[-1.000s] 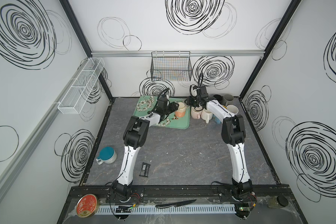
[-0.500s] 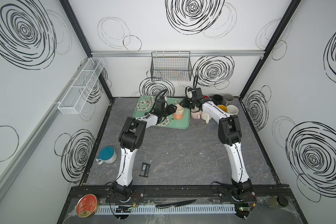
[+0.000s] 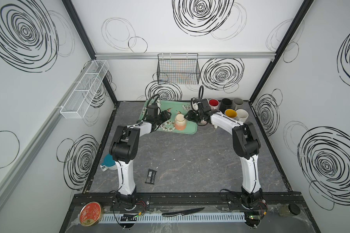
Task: Turn the mug right side up
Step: Move the mug to the tray, then rotate the mug on the tray.
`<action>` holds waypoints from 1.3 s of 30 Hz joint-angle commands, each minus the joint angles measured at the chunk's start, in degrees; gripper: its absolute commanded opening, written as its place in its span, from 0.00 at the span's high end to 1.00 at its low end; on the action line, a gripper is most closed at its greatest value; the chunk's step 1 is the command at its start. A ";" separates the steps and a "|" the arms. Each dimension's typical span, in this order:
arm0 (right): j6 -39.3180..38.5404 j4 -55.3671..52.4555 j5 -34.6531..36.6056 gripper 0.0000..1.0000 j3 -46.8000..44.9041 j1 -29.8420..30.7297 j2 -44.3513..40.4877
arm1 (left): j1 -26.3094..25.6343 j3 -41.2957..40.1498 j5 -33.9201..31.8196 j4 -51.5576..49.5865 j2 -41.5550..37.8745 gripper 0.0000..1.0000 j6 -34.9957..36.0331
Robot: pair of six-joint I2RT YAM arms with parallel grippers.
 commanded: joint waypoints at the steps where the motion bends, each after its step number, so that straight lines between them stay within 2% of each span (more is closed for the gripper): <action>1: -0.72 0.99 1.33 0.67 0.50 -0.29 -2.75 | -1.48 -0.09 0.84 0.29 -2.29 0.42 1.02; 5: -2.21 -2.03 2.11 0.66 4.96 -0.94 0.05 | -4.29 -1.65 -0.24 -1.27 -3.88 0.43 2.36; 9: -3.18 -1.57 2.29 0.66 8.32 -1.89 3.48 | -6.54 -6.51 -0.54 0.41 -6.75 0.43 1.77; 13: -5.36 -3.35 0.96 0.67 16.08 -2.46 9.24 | -9.34 -10.47 -1.24 1.22 -9.27 0.43 2.12; 22: -11.08 -8.52 -5.22 0.68 32.53 -2.82 20.46 | -13.04 -13.22 0.40 4.92 -6.98 0.44 -0.09; 30: -13.92 -11.11 -9.27 0.70 29.42 -2.20 19.53 | -12.36 -12.32 2.83 7.16 -4.77 0.44 -1.93; 39: -16.25 -13.27 -10.06 0.74 23.99 -1.88 15.71 | -7.99 -13.80 4.57 8.08 -5.42 0.44 -1.94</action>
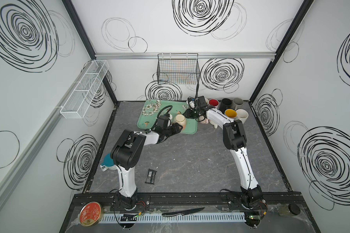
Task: Turn the mug right side up
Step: Rotate the mug on the tray.
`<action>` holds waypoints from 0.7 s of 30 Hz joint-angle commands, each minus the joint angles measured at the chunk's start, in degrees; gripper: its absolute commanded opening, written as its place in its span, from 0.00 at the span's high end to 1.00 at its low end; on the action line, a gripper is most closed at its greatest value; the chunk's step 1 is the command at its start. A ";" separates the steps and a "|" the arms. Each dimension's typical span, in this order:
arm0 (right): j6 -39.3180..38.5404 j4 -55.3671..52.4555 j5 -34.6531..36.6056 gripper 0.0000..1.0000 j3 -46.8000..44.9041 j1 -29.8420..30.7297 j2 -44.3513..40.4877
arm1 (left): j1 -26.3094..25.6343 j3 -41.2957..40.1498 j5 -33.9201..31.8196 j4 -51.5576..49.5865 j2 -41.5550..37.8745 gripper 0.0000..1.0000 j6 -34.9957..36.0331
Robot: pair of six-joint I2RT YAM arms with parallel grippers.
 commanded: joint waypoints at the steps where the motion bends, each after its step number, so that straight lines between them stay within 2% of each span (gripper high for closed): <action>1: -2.43 -3.55 -1.08 0.74 -1.71 0.92 -5.40 | 2.27 -0.78 1.53 3.48 -0.37 0.44 -0.31; 10: -1.55 2.49 0.53 0.74 -14.90 3.58 -13.23 | 5.98 1.81 2.27 2.88 1.24 0.44 0.18; 21: 0.71 4.64 3.05 0.75 -16.72 5.19 -15.73 | 11.27 5.84 -1.12 -0.50 0.58 0.43 1.31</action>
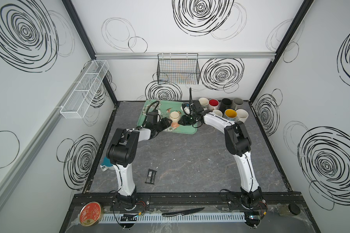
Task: Turn the mug right side up
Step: Rotate the mug on the tray.
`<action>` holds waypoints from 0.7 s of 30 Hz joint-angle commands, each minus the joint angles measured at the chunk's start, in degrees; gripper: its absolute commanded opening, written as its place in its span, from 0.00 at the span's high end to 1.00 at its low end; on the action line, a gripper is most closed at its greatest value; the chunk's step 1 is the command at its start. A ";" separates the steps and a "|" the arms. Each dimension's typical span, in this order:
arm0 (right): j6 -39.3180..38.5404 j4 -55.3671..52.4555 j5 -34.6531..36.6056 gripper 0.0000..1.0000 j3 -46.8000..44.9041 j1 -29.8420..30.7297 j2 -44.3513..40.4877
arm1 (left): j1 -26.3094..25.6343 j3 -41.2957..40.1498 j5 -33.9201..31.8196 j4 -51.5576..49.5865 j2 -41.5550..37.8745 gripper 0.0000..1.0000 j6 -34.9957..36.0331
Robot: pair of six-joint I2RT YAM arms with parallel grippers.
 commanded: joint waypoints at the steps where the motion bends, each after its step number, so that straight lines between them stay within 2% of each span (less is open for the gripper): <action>1: 1.49 2.35 2.89 0.75 -1.40 -0.53 -4.36 | 2.01 4.04 -1.40 -0.16 -0.21 0.42 1.47; 7: 8.57 7.28 7.39 0.75 -6.12 -2.34 -6.84 | 2.94 13.63 0.54 -3.86 5.72 0.43 1.37; 11: 9.71 9.03 9.00 0.71 -5.57 -4.11 -6.36 | 1.60 15.53 0.38 -3.76 6.85 0.43 1.21; 16: 7.39 7.74 8.65 0.71 3.49 -4.56 -0.53 | 0.93 17.40 0.97 -4.37 8.22 0.39 2.10; 19: 6.63 6.56 8.10 0.70 10.25 -4.43 3.79 | 0.26 22.26 4.70 -8.18 11.55 0.38 4.15; 21: 6.40 6.29 7.77 0.69 14.17 -4.50 6.23 | -0.73 26.27 6.98 -12.94 14.07 0.40 6.54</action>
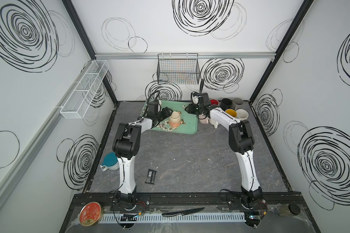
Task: Turn the mug right side up
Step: Rotate the mug on the tray.
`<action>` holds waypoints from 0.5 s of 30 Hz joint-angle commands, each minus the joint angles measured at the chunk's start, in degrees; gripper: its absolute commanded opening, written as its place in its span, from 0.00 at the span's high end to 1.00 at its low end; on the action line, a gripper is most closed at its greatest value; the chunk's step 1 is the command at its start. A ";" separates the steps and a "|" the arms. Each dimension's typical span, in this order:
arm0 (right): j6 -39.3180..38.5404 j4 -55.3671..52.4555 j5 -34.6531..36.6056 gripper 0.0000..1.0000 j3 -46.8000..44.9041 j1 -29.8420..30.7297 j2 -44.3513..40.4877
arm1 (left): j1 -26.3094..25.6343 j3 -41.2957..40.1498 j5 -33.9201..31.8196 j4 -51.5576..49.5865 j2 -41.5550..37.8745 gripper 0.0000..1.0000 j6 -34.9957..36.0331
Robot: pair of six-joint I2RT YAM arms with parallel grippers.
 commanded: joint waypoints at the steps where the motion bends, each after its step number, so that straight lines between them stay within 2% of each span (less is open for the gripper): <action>1: -1.10 -0.14 -0.58 0.69 5.54 0.53 4.16 | -1.43 5.75 4.68 -6.04 3.50 0.42 5.05; 3: -1.21 0.48 -1.46 0.69 7.71 0.44 5.88 | -2.57 7.82 5.38 -9.12 4.82 0.50 7.65; 9: -1.66 0.31 -5.04 0.69 11.50 -0.34 9.25 | -4.73 16.68 6.04 -21.70 8.96 0.62 17.70; 13: -2.91 -1.95 -7.10 0.71 11.29 -0.58 9.90 | -6.30 24.44 5.59 -31.25 12.42 0.61 25.25; 15: -3.91 -3.04 -8.63 0.72 10.49 -0.49 9.82 | -6.90 26.47 4.26 -33.44 13.08 0.53 27.01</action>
